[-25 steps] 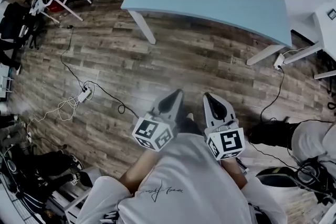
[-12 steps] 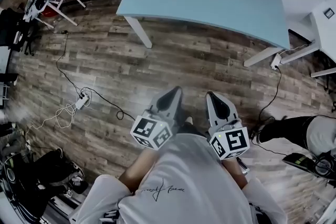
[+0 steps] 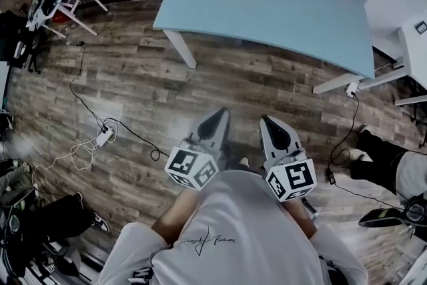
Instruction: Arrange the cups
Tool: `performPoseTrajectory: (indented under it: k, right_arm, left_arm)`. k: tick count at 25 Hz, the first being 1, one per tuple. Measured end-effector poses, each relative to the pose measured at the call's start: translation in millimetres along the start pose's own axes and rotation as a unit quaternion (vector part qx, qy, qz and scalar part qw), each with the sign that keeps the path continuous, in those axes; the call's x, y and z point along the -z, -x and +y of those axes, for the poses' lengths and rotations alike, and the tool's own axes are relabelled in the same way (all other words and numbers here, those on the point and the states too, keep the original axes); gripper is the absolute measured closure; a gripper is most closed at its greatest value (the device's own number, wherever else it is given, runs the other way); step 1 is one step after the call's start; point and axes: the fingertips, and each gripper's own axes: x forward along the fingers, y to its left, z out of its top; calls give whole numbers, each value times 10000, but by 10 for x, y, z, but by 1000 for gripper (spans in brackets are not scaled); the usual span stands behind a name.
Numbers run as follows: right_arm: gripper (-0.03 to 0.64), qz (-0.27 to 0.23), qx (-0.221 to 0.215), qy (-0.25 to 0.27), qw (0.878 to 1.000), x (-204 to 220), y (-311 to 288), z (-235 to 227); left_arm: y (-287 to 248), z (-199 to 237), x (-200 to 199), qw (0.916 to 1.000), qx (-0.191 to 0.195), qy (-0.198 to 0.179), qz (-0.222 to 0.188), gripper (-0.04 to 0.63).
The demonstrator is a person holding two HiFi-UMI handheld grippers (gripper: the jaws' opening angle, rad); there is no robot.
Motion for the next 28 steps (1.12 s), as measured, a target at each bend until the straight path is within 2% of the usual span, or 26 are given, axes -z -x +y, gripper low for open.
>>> performPoseTrajectory:
  k: [5, 12, 17, 22, 26, 28]
  right_arm:
    - [596, 58, -89, 144, 9998, -119, -409, 156]
    - [597, 21, 18, 269, 9996, -260, -797, 335]
    - [595, 22, 88, 273, 9996, -302, -918, 324]
    - [595, 5, 155, 248, 9996, -347, -1050, 300]
    - [595, 8, 106, 245, 9996, -374, -1163, 318]
    - [595, 18, 63, 252, 9997, -377, -1236, 312]
  left_arm:
    - [-107, 308, -219, 9999, 61, 60, -64, 586]
    - [-123, 627, -486, 9994, 275, 77, -197, 586]
    - [-165, 728, -670, 9990, 347, -66, -288, 586]
    - [-145, 777, -869, 9949, 550, 589, -609, 586]
    - [-197, 819, -901, 9966, 506, 373, -533, 586]
    - [-236, 856, -904, 9965, 537, 443, -472, 586]
